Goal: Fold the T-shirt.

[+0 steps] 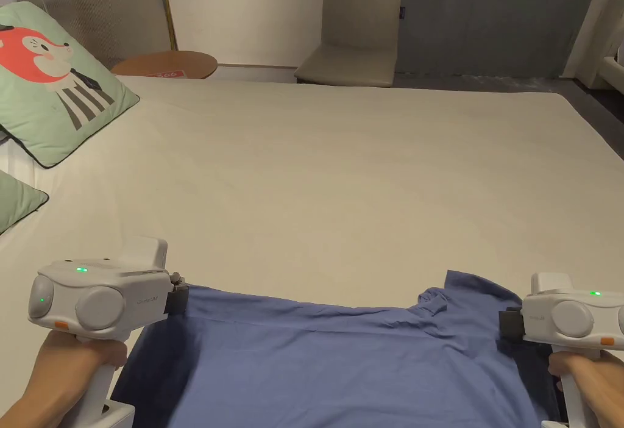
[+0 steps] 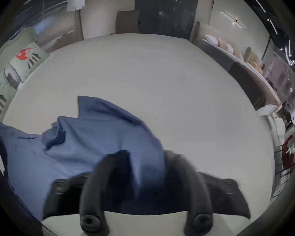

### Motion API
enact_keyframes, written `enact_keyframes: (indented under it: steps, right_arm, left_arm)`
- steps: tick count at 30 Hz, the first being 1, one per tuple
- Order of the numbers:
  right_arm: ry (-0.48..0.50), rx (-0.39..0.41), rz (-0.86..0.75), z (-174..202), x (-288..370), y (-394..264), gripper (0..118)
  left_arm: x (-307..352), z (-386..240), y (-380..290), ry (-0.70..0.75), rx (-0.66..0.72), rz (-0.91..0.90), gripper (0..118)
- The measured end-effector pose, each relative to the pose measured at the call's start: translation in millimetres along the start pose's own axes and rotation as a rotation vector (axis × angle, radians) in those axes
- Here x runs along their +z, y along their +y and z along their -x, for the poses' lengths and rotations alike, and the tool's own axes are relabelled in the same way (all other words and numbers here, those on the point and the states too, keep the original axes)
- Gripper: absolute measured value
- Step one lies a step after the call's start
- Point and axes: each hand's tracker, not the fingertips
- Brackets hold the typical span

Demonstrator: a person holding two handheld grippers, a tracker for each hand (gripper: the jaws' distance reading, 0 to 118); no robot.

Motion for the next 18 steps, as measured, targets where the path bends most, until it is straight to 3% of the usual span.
enact_keyframes:
  steps: [2, 5, 9, 18]
  right_arm:
    - [-0.004, -0.021, -0.02, 2, 11, -2, 2]
    - [-0.02, 0.008, -0.105, 3, 35, -6, 3]
    - [0.049, -0.05, -0.194, -6, 85, -9, 3]
    - [0.198, -0.074, -0.344, -32, 207, -49, 3]
  left_arm:
    - [4, -3, -2, 0.002, 0.001, 0.0, 1]
    - [12, -6, -5, 0.007, 0.003, -0.002, 1]
    - [28, -7, -11, 0.021, 0.014, -0.022, 1]
    - [90, 4, -42, 0.043, 0.088, -0.067, 1]
